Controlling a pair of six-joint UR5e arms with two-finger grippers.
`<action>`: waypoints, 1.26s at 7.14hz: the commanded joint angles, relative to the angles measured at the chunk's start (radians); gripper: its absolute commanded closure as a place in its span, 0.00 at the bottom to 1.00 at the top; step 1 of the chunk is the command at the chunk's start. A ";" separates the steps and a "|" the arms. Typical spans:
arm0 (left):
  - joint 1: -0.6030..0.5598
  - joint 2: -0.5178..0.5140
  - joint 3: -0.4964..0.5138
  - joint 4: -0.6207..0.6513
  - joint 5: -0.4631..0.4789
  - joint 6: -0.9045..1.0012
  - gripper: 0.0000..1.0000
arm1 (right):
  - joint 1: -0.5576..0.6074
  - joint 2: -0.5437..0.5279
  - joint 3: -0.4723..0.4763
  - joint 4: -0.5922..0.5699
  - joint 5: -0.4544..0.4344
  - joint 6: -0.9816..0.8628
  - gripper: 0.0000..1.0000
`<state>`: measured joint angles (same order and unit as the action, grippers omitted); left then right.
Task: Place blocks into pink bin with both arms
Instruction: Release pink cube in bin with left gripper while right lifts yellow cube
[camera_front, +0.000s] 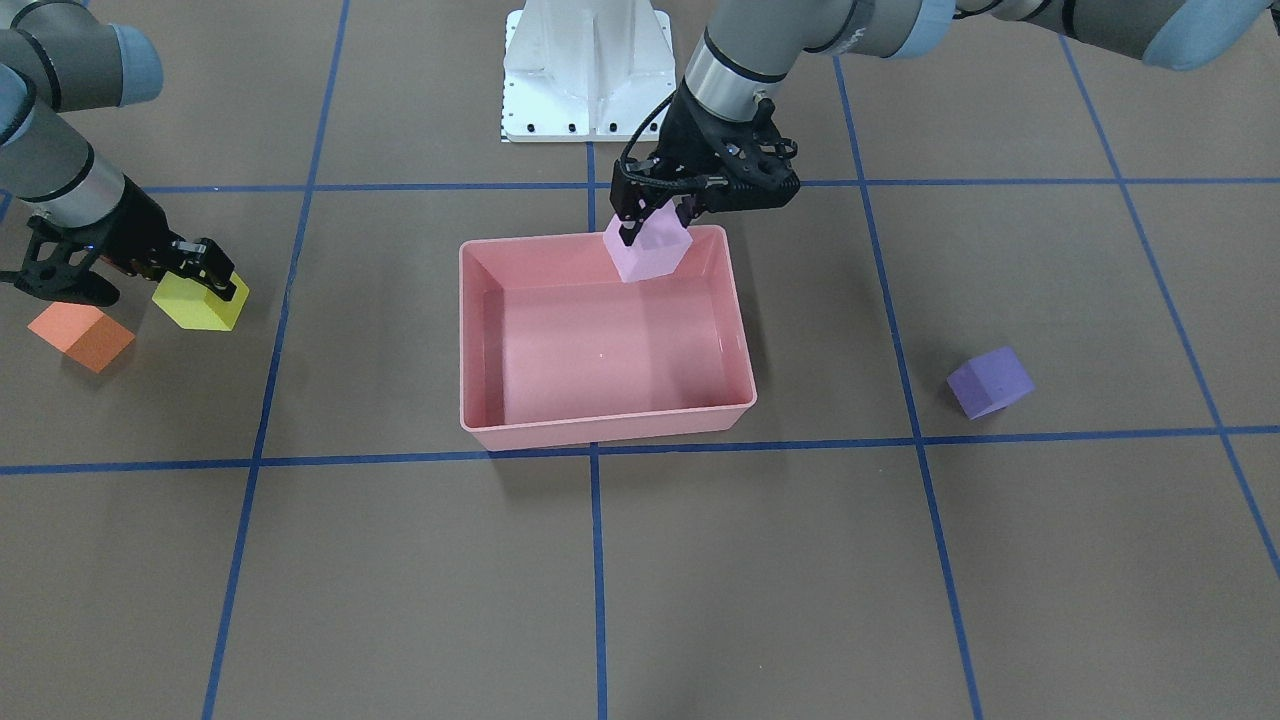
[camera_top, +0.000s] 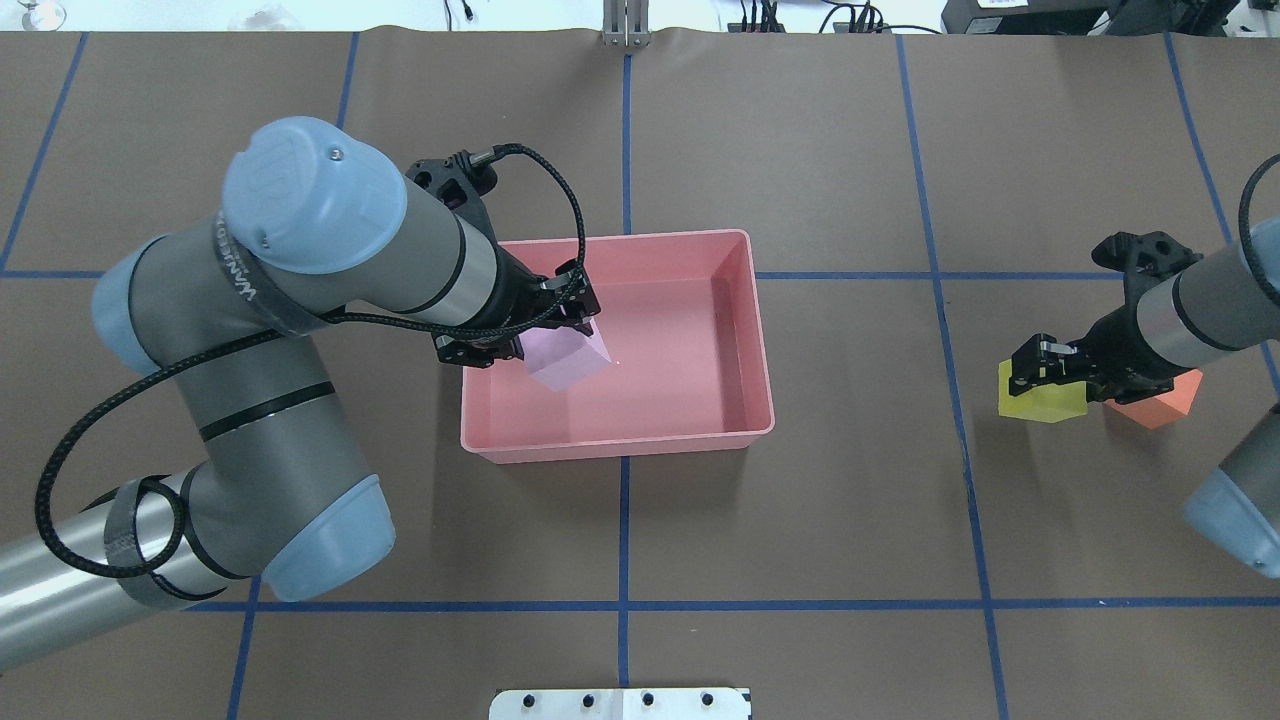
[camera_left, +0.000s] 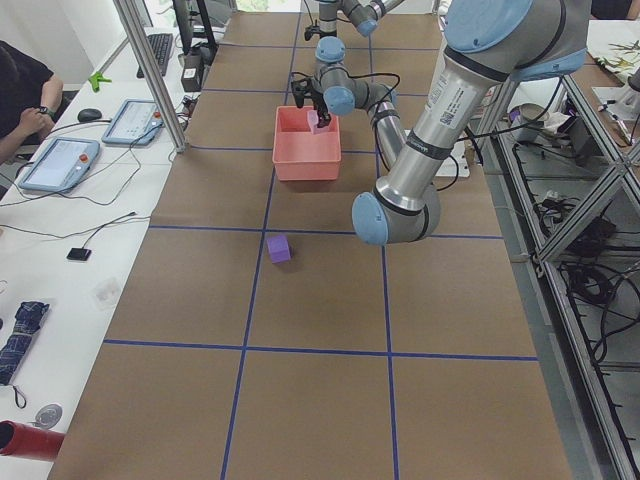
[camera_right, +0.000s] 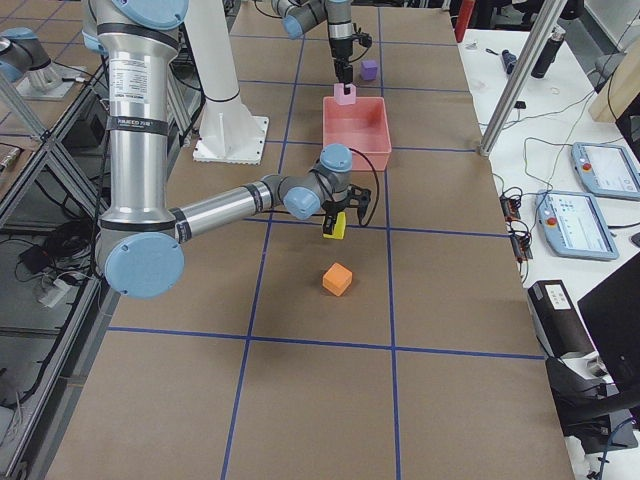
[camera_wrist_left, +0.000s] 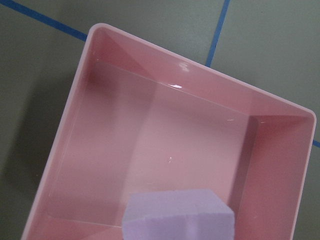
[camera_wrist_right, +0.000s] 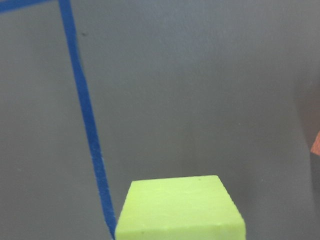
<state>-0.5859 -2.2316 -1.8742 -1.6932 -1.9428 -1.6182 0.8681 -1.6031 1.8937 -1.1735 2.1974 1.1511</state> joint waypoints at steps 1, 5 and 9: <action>0.006 -0.022 0.017 0.000 0.005 0.000 0.00 | 0.104 0.063 0.005 -0.003 0.126 0.001 1.00; -0.060 -0.010 0.001 0.000 0.002 0.014 0.00 | 0.146 0.324 -0.002 -0.116 0.274 0.071 1.00; -0.247 0.062 0.009 0.166 -0.011 0.434 0.00 | 0.001 0.537 -0.060 -0.192 0.163 0.137 1.00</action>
<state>-0.7769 -2.2005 -1.8655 -1.5903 -1.9522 -1.3251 0.9192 -1.1183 1.8561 -1.3608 2.4176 1.2850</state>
